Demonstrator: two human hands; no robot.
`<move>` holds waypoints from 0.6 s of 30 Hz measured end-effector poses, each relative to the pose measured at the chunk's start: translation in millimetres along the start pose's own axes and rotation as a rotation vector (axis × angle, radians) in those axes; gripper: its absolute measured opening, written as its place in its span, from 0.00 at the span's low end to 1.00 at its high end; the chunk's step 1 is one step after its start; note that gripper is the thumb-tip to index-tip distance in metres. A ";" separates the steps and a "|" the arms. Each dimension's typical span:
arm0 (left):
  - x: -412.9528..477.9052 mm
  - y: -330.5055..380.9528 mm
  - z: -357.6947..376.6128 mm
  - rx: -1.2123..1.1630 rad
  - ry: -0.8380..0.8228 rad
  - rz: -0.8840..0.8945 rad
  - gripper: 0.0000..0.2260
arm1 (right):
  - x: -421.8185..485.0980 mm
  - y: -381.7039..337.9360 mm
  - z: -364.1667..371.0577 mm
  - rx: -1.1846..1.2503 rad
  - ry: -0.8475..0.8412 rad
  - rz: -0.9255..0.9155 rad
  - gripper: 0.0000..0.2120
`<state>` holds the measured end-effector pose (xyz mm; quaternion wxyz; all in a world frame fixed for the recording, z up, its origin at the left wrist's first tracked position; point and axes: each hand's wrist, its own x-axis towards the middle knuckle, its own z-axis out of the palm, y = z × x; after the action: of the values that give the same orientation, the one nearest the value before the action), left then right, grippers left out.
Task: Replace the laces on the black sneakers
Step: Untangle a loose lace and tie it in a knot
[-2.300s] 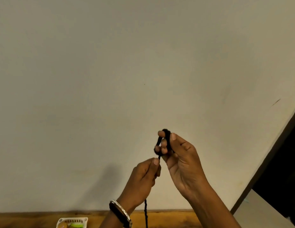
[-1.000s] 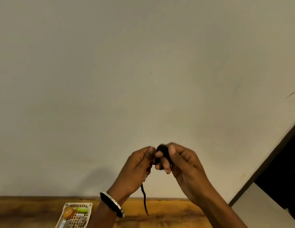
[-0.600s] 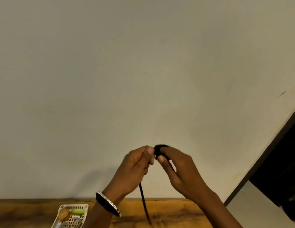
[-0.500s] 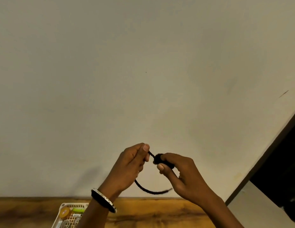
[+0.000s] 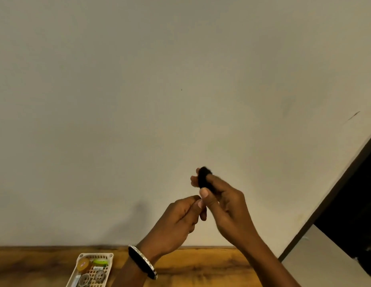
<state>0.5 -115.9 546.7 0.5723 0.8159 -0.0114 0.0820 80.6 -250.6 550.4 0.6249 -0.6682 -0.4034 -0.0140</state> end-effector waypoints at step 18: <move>-48.0 -54.1 -3.4 -0.002 0.503 -0.116 0.15 | -34.1 22.2 44.0 0.613 -0.264 0.502 0.12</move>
<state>-41.1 -97.7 490.3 0.5618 0.7684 0.1781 0.2494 48.6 -228.7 504.7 0.7218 -0.5249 -0.2901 0.3455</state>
